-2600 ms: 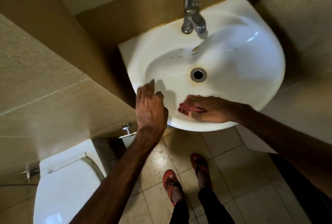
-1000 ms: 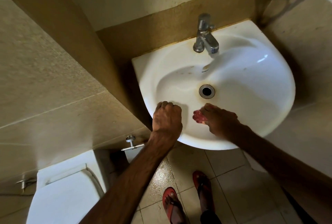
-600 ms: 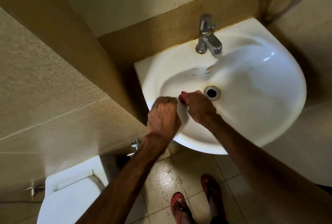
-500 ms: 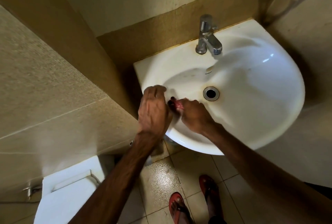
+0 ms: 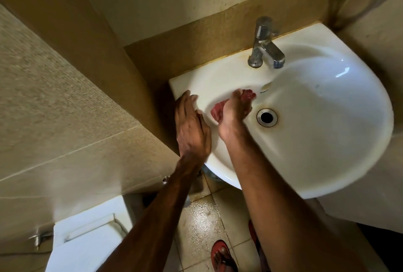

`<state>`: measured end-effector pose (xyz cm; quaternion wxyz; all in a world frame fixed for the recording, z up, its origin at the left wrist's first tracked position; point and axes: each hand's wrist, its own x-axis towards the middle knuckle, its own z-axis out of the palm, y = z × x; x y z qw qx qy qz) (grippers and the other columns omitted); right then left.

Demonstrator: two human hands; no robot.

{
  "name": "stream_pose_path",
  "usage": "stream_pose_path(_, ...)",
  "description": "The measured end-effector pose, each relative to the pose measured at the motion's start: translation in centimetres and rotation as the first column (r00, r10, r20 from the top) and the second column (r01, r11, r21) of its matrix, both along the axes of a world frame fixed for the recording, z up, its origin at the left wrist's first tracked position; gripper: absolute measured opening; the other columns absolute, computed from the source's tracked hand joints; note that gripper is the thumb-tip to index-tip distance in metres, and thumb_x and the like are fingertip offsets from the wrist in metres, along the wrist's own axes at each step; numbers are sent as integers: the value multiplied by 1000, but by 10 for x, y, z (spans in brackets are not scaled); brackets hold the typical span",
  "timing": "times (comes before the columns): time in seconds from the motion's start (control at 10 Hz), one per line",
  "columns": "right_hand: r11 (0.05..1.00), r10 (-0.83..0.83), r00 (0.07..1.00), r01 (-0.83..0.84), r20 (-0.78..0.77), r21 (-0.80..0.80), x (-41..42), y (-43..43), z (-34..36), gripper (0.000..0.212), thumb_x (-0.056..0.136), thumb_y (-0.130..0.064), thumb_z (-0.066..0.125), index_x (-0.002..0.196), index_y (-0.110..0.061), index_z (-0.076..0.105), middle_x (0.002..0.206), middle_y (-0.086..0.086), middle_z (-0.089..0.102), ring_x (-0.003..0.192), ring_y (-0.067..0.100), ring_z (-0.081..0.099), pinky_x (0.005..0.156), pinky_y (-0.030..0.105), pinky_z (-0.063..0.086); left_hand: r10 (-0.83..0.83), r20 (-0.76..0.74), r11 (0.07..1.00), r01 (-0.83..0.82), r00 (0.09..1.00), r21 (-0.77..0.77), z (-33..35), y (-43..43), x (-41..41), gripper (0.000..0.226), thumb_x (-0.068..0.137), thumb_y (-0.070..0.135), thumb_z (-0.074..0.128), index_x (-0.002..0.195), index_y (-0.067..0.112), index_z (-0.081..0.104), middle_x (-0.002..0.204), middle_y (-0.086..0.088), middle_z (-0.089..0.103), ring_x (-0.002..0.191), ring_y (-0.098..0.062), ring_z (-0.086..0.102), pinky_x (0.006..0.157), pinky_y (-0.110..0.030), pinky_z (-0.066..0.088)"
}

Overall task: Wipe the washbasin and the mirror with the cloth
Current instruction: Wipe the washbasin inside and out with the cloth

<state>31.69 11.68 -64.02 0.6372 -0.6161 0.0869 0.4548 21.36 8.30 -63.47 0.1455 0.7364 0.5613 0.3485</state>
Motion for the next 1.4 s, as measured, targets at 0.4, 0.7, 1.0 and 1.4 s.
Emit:
stream_pose_path(0.4,1000,25,1000,-25,17,6,50,8,-25,68,92,-71,52,139,-21,46,135,6,60,115,22,64,107,45,51,-56,273,998,59,960,-5,-5,2,-4,39,106,6,33,139,-2,53,145,-13,53,140,-24,47,113,-46,40)
stream_pose_path(0.7,625,721,506,-770,473,-130,-41,-54,9,79,98,-80,14,165,-42,-5,175,-8,-14,162,10,-6,132,44,3,-68,287,998,61,955,33,-18,-1,-12,48,108,27,33,140,-5,49,142,-26,55,136,-33,49,113,-52,39)
stream_pose_path(1.0,891,451,745,-344,492,-297,-16,7,7,89,109,-56,31,161,-12,-26,168,16,-34,161,32,-15,129,44,4,-172,227,972,203,959,-120,-2,13,-23,56,108,37,27,150,2,42,157,-9,43,149,-20,36,121,-44,33)
stream_pose_path(1.4,625,731,304,-658,611,-420,-42,-43,-13,71,110,-56,12,167,-20,-8,176,3,-12,161,18,-13,132,41,-4,-209,130,920,240,969,-310,10,15,-34,62,105,42,20,151,7,44,160,-8,39,153,-18,29,127,-39,23)
